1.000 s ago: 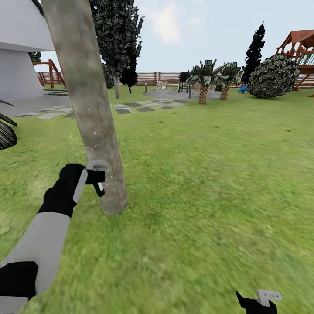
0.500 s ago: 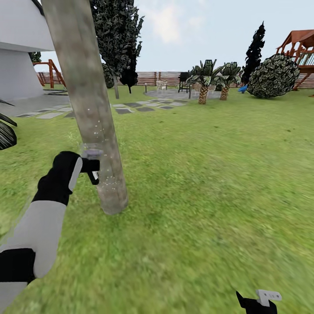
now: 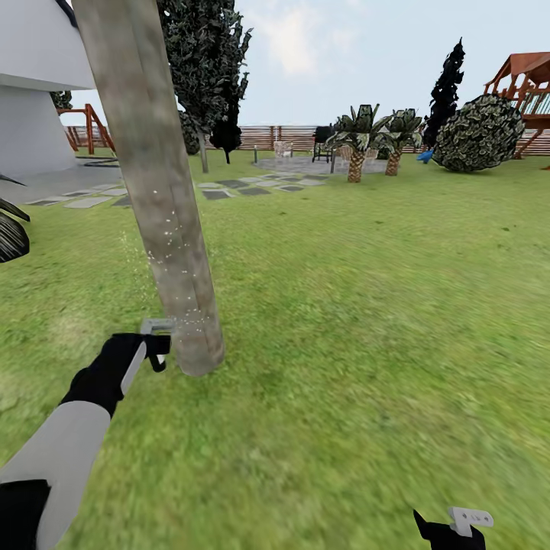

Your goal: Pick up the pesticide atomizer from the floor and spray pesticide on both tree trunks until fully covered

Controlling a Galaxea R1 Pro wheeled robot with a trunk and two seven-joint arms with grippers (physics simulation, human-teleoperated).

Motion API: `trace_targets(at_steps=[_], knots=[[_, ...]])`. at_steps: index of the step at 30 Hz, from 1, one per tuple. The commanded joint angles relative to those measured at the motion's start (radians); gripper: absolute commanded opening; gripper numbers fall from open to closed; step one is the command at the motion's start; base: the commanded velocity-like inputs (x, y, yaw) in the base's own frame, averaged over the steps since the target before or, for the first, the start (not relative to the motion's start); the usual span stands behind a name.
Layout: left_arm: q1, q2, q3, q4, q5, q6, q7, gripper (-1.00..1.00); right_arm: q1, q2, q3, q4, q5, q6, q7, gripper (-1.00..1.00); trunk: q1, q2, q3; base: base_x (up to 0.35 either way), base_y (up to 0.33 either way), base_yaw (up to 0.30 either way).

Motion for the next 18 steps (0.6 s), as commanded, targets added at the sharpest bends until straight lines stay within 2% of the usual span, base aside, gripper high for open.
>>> trace_targets(at_steps=[1,2,4,5,7,9,10,11,14,18], knots=[[0.015,-0.002,-0.001,0.009,0.000,-0.008,0.000,-1.00,0.000,0.000,0.000,0.000,0.000,0.000,0.000,1.00,0.000,0.000,0.000,0.000,0.000,0.000],[0.039,-0.006,-0.002,0.014,0.000,-0.021,0.001,-1.00,0.000,0.000,0.000,0.000,0.000,0.000,0.000,1.00,0.000,0.000,0.000,0.000,0.000,0.000],[0.095,-0.012,0.000,0.019,0.004,-0.090,0.004,-1.00,0.000,0.000,0.000,0.000,0.000,0.000,0.000,1.00,0.000,0.000,0.000,0.000,0.000,0.000],[0.127,-0.014,0.001,0.031,0.008,-0.149,0.005,-1.00,0.000,0.000,0.000,0.000,0.000,0.000,0.000,1.00,0.000,0.000,0.000,0.000,0.000,0.000],[0.156,-0.016,0.006,0.107,0.016,-0.224,0.006,-1.00,0.000,0.000,0.000,0.001,0.000,0.000,0.000,1.00,0.000,0.000,0.000,0.000,0.000,0.000],[0.163,-0.019,0.008,0.185,0.020,-0.251,0.006,-1.00,0.000,-0.001,0.000,0.001,0.000,0.000,0.000,1.00,0.000,0.000,0.000,0.000,0.000,0.000],[0.165,-0.028,0.009,0.219,0.021,-0.277,0.006,-1.00,0.000,-0.002,0.000,0.001,0.000,0.000,0.001,1.00,0.000,0.000,0.000,0.000,0.000,0.000],[0.167,-0.045,0.009,0.251,0.018,-0.330,0.007,-1.00,0.000,-0.003,0.000,0.001,0.001,0.000,0.001,1.00,0.000,0.000,0.000,0.000,0.000,0.000],[0.169,-0.064,0.007,0.280,0.015,-0.403,0.047,-1.00,0.000,-0.003,0.000,0.002,0.001,0.000,0.001,1.00,0.000,0.000,0.000,0.031,-0.010,0.000],[0.169,-0.068,0.007,0.287,0.019,-0.417,0.104,-1.00,0.000,-0.002,0.000,0.002,-0.001,0.000,0.001,1.00,0.000,0.000,0.000,0.193,-0.122,0.000]])
